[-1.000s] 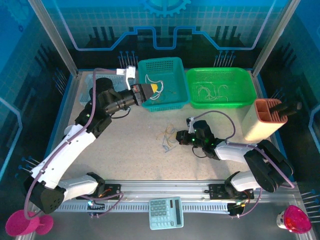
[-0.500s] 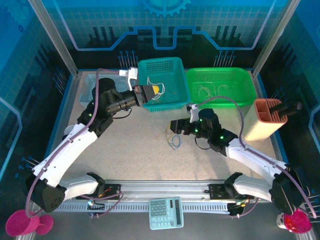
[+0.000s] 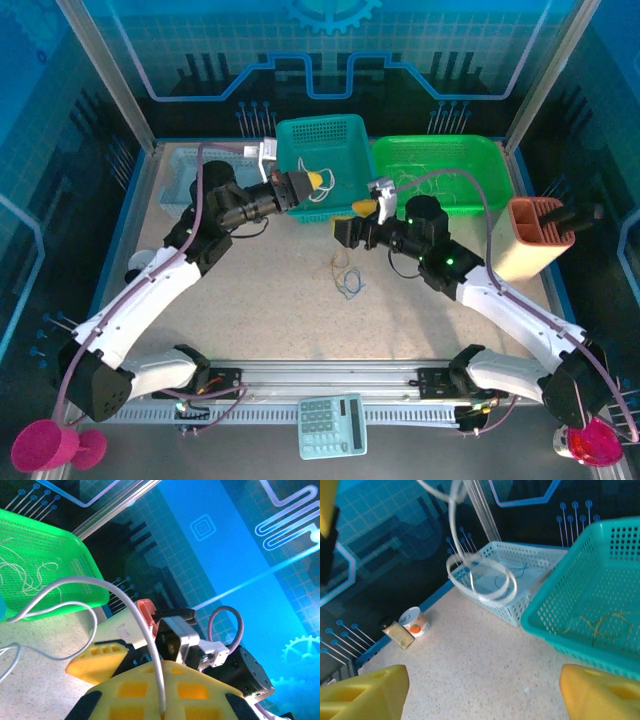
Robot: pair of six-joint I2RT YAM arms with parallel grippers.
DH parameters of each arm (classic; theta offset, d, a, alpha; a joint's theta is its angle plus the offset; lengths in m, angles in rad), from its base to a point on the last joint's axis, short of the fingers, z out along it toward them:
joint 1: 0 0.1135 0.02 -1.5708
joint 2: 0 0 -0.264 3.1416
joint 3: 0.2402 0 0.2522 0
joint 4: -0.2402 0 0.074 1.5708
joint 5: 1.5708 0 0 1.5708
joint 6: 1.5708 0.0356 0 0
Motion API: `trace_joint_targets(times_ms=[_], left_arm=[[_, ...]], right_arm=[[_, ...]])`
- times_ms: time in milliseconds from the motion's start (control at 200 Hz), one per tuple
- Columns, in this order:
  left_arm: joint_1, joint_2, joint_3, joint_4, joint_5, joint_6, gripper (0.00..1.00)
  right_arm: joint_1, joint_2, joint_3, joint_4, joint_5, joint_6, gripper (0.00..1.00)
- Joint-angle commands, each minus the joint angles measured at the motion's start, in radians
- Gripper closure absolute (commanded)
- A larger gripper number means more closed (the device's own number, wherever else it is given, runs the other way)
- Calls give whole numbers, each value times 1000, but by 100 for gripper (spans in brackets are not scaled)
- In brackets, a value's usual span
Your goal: Untangle the cables
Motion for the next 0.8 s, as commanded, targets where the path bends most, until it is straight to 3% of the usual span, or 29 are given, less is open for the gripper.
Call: trace_joint_targets(times_ms=[0, 375, 415, 560, 635, 795], left_arm=[[8, 9, -16, 96, 34, -82, 100], [5, 3, -24, 115, 37, -112, 100], [4, 4, -24, 121, 39, -118, 100], [5, 7, -20, 163, 44, -148, 100], [7, 7, -12, 192, 41, -163, 100], [6, 22, 6, 275, 30, -201, 100]], right_arm=[[-2, 41, 73, 56, -12, -35, 21], [-37, 252, 229, 136, -26, -5, 24], [-46, 275, 235, 165, -31, 11, 30], [-83, 320, 193, 233, -66, 76, 79], [-86, 319, 143, 256, -68, 89, 94], [-80, 301, 14, 314, -73, 128, 98]])
